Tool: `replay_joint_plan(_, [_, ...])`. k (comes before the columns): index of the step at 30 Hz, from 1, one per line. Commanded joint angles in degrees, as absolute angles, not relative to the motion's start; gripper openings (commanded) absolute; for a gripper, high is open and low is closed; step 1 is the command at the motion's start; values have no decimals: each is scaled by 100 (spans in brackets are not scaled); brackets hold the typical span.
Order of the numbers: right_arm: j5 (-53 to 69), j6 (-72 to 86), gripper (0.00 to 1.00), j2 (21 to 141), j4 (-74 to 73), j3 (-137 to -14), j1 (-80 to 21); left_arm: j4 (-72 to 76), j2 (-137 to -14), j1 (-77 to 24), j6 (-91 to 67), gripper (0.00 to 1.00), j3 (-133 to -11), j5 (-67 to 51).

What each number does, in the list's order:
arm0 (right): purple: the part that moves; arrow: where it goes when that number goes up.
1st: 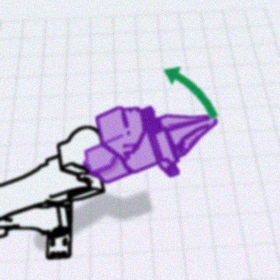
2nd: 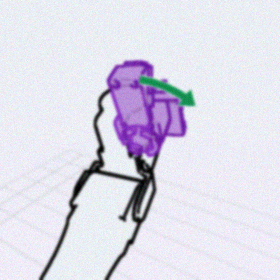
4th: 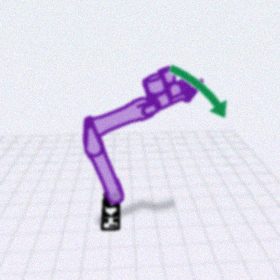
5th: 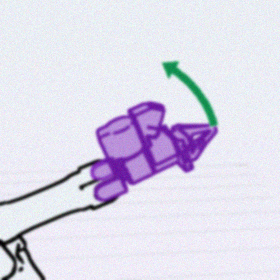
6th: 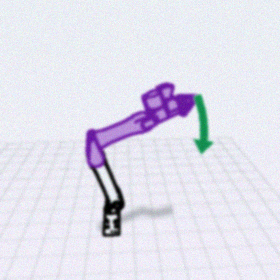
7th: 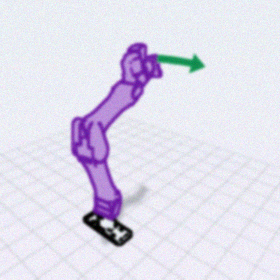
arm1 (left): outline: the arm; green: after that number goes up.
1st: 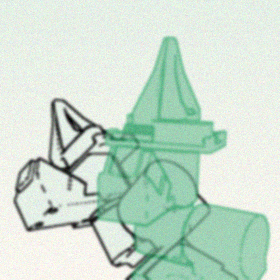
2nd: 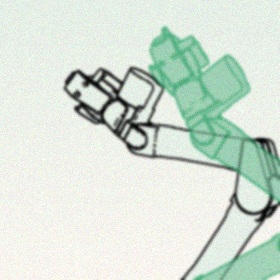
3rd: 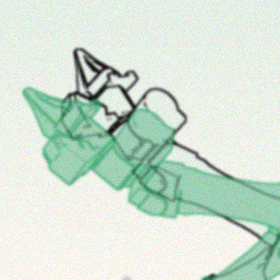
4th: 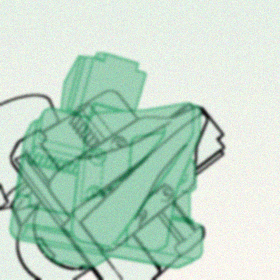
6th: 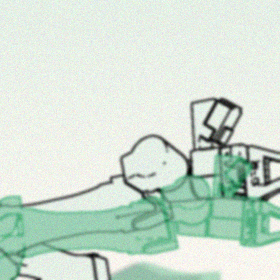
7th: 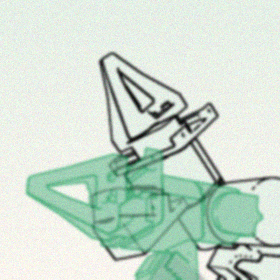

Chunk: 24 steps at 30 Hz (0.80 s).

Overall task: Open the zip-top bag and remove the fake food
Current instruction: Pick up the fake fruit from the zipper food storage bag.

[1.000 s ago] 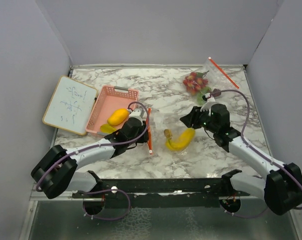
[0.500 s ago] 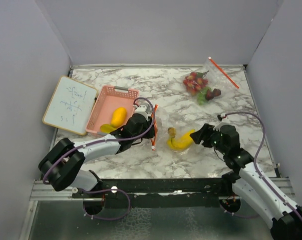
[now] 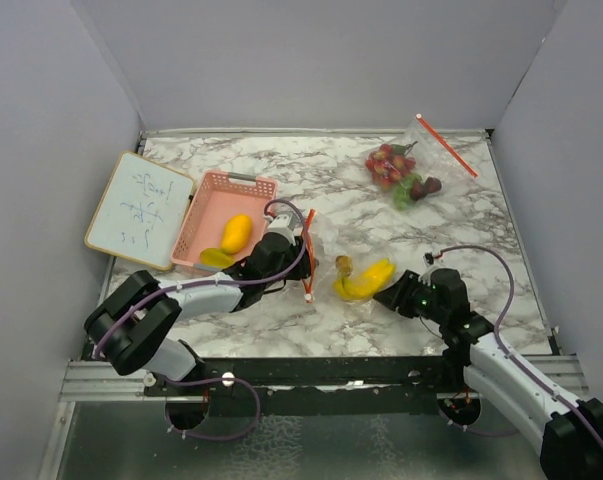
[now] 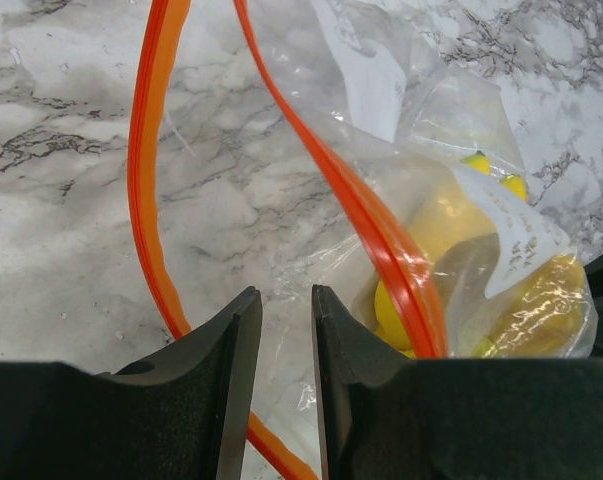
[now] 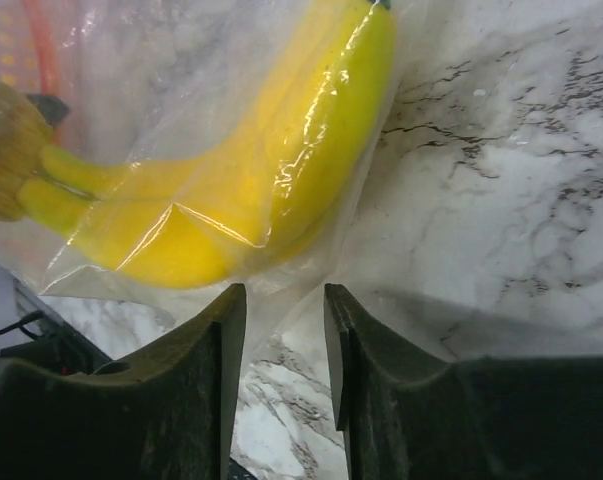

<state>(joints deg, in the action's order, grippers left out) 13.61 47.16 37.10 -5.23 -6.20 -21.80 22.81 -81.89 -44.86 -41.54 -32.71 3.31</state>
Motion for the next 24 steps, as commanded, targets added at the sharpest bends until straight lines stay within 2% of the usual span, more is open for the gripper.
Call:
replay_joint_plan(1, [1750,4873,30,3629,207,-538,-2175,3059,-8416,-4519,-4496,30,-3133,57])
replay_joint_plan(5, [1642,4630,3,3498,76,-701,-2179,3165,-8579,-4532,-4552,30,-3154,63])
replay_joint_plan(8, [1630,4482,2,3419,-45,-934,-2179,3283,-8667,-4535,-4545,31,-3162,27])
replay_joint_plan(13, [1419,4127,2,3346,-580,-1744,-2178,3924,-8880,-4536,-4641,40,-3031,-189])
replay_joint_plan(14, [1367,4039,2,3330,-715,-1913,-2179,4057,-8924,-4535,-4669,43,-3006,-219])
replay_joint_plan(17, [1198,3707,2,3269,-1111,-2323,-2179,4448,-8990,-4535,-4751,71,-2886,-250])
replay_joint_plan(20, [925,3557,2,3284,-1291,-2312,-2175,4789,-9004,-4540,-4755,91,-2776,-282])
replay_joint_plan(22, [866,3554,2,3361,-1337,-2188,-2179,4951,-9047,-4537,-4745,98,-2765,-301])
replay_joint_plan(24, [892,3629,2,3450,-1279,-2021,-2172,5070,-9153,-4535,-4729,99,-2808,-388])
